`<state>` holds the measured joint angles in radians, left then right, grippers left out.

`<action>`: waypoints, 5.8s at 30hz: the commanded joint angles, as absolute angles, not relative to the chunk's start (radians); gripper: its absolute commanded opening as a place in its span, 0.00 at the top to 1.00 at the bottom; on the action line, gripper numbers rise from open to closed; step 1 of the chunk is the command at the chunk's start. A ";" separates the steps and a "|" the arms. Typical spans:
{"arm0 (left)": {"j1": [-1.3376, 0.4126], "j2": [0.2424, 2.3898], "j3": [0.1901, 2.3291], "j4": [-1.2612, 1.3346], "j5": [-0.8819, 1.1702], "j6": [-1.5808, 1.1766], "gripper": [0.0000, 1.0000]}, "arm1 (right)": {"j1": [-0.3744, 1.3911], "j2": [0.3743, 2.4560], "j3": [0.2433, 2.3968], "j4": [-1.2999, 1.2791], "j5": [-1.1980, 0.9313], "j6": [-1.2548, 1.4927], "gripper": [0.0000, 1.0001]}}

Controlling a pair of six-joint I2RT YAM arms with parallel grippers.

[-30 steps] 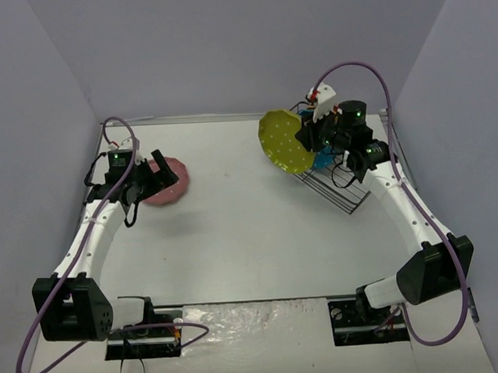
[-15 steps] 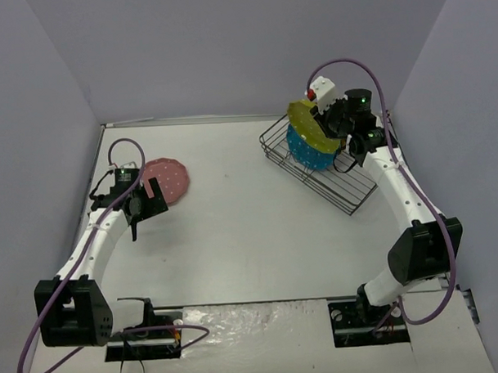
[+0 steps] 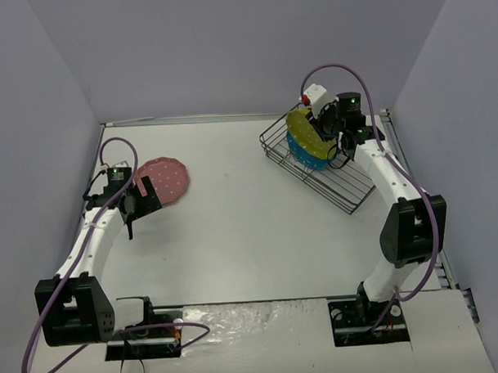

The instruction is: Load the plates into the dish rack

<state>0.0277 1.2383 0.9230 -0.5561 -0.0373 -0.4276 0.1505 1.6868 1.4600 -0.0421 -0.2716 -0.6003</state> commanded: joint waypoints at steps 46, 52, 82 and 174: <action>0.189 1.667 1.164 -0.451 0.036 -0.804 0.13 | 0.174 1.133 1.133 0.206 -0.260 0.111 0.00; 0.190 1.771 1.223 -0.421 0.030 -0.844 0.23 | 0.178 1.071 1.052 0.198 -0.289 0.115 0.00; 0.169 1.751 1.066 -0.328 0.239 -0.869 1.00 | 0.485 1.381 0.996 0.364 -0.421 0.511 0.00; -0.150 1.098 1.044 -0.596 -0.171 -0.382 0.03 | 0.318 1.447 1.498 0.026 -0.346 -0.358 1.00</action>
<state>-0.1569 1.1401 1.0246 -0.5437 0.0087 -0.6222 0.4055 1.4969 1.3719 -0.0503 -0.3125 -0.1162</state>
